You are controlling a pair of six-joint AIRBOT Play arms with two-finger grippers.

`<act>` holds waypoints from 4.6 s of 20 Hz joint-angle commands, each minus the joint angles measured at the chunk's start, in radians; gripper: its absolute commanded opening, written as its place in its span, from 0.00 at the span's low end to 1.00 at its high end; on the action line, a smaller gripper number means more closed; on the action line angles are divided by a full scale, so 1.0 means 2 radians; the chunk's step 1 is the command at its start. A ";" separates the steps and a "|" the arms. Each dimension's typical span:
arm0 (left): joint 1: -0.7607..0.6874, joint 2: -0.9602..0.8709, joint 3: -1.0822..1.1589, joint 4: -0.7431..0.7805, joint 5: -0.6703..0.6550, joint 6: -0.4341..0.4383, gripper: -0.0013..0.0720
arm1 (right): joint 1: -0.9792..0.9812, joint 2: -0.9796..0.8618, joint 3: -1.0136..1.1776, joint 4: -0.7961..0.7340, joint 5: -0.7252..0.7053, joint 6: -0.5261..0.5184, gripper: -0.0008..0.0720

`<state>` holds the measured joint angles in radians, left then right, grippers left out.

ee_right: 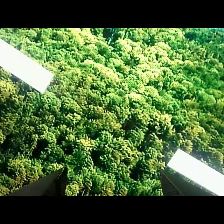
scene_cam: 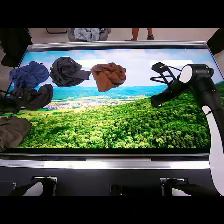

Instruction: Fold the shirts.

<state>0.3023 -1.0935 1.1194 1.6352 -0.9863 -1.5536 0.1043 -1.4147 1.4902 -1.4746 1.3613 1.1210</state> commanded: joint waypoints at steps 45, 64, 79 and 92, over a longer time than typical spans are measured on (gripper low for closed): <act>-0.462 -0.163 -0.017 -0.332 0.030 -0.002 0.40 | 0.000 0.204 0.071 -0.068 0.103 -0.003 0.96; -0.247 -0.129 -0.158 -0.441 0.028 0.142 1.00 | 0.000 0.077 -0.181 0.206 0.095 -0.101 0.96; -0.267 -0.152 -0.130 -0.481 0.061 0.179 0.06 | 0.001 0.071 -0.422 0.467 -0.149 -0.180 0.97; -0.218 -0.049 -0.033 -0.479 0.025 0.224 0.05 | 0.023 0.145 -0.309 0.393 -0.152 -0.251 0.07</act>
<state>-0.1806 -1.2797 0.9546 0.6765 -0.9195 -1.1526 0.2176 -1.2331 0.7532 -0.5453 0.9627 0.6498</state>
